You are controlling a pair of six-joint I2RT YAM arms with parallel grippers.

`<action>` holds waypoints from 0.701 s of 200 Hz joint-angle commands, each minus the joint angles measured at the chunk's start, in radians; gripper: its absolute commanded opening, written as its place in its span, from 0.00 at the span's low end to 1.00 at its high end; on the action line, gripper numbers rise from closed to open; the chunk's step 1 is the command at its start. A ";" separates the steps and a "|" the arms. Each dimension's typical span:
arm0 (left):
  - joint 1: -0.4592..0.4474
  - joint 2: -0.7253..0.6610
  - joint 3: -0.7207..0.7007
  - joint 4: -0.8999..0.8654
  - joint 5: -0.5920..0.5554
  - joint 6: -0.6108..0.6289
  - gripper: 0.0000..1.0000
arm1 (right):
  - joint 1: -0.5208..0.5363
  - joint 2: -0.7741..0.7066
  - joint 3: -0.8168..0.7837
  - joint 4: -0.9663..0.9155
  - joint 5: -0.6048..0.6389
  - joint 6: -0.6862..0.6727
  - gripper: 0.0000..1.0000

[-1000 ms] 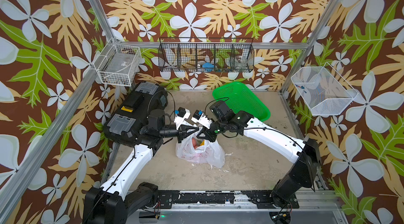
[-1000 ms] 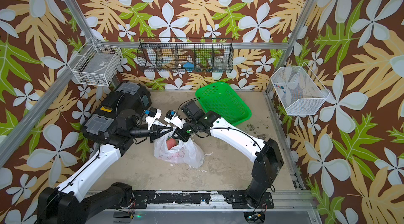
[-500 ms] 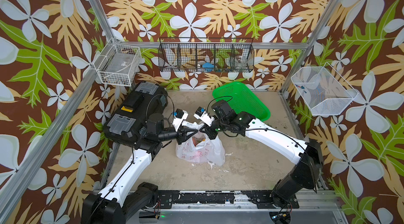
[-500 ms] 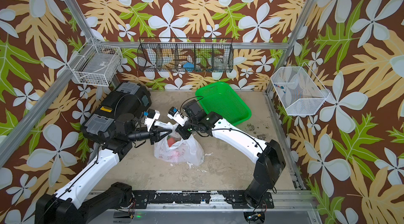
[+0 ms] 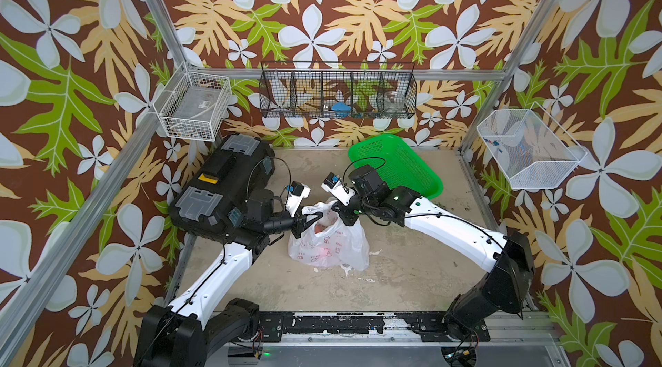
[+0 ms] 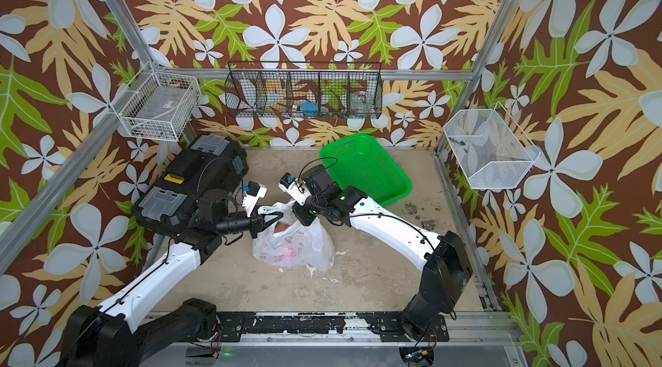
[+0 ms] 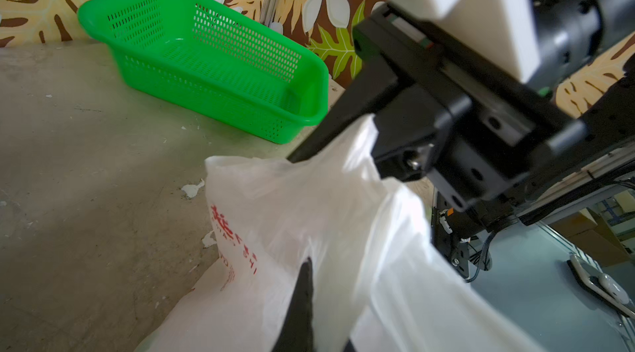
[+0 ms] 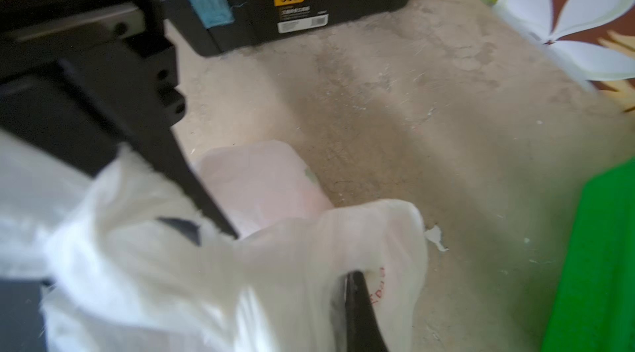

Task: Place the peach into a plastic bag & tie a knot
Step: Cross the plastic bag at the center of the board.

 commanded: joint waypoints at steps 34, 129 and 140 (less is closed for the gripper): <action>-0.060 -0.052 -0.063 0.166 0.053 -0.206 0.00 | 0.000 -0.063 -0.088 0.307 0.129 0.020 0.07; -0.144 -0.026 -0.079 0.272 0.071 -0.293 0.02 | 0.002 -0.202 -0.531 1.010 0.032 -0.013 0.02; -0.145 -0.034 -0.051 0.174 0.044 -0.225 0.09 | 0.004 -0.208 -0.547 1.030 0.018 -0.023 0.02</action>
